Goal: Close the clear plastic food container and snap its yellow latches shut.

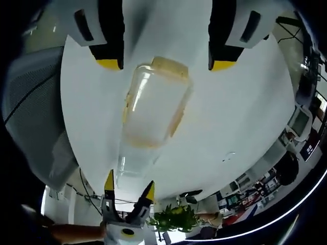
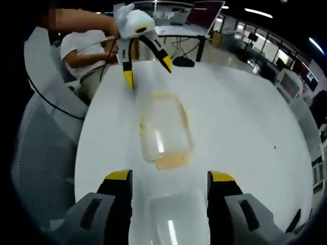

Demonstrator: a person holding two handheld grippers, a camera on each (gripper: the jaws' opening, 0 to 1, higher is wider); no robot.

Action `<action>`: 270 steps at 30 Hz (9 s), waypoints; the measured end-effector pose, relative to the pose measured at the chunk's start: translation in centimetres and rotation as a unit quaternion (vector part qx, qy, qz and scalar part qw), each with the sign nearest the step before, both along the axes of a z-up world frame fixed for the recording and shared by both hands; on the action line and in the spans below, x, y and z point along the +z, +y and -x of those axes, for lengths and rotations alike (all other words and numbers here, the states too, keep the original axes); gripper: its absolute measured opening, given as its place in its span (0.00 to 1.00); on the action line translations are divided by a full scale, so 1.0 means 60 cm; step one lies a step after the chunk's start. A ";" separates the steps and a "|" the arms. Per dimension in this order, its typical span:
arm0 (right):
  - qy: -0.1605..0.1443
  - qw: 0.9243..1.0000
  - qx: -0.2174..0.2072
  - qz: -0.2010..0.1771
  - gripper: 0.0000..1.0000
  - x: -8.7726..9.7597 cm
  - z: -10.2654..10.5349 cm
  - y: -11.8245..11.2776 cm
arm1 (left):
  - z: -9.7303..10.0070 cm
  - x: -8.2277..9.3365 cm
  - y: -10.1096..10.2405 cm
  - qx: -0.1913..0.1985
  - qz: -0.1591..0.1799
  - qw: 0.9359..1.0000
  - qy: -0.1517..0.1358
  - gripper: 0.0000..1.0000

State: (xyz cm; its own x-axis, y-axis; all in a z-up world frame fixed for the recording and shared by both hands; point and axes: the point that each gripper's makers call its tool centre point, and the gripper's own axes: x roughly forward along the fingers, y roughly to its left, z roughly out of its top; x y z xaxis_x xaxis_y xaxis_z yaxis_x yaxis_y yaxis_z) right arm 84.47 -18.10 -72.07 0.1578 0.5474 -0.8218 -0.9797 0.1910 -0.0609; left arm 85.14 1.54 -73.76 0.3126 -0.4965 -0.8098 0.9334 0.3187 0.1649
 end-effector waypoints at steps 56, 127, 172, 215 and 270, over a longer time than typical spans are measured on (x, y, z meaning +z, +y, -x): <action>0.035 0.992 0.064 0.106 0.43 -0.118 -0.026 0.042 | -0.028 -0.080 -0.006 -0.127 -0.033 0.989 0.067 0.35; 0.019 0.990 0.093 0.100 0.35 -0.047 0.009 0.046 | 0.006 -0.009 -0.015 -0.149 -0.063 0.984 0.076 0.32; 0.007 0.992 0.082 0.095 0.35 0.031 0.039 -0.087 | 0.029 0.076 -0.148 -0.159 -0.061 0.984 0.056 0.31; 0.012 0.992 0.059 0.115 0.35 0.028 0.018 -0.251 | -0.001 0.082 -0.313 -0.177 -0.042 0.982 0.047 0.31; 0.025 0.981 0.084 0.172 0.37 -0.016 0.000 -0.350 | -0.012 0.022 -0.407 -0.171 -0.047 0.982 0.065 0.32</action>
State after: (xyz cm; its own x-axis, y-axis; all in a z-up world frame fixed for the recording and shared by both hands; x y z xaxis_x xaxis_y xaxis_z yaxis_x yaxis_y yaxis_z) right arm 84.47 -39.08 -73.04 0.0445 0.2503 -0.9671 -0.9990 0.0030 -0.0452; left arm 85.85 -22.85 -72.43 0.0312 -0.4751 -0.8794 0.9984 -0.0273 0.0501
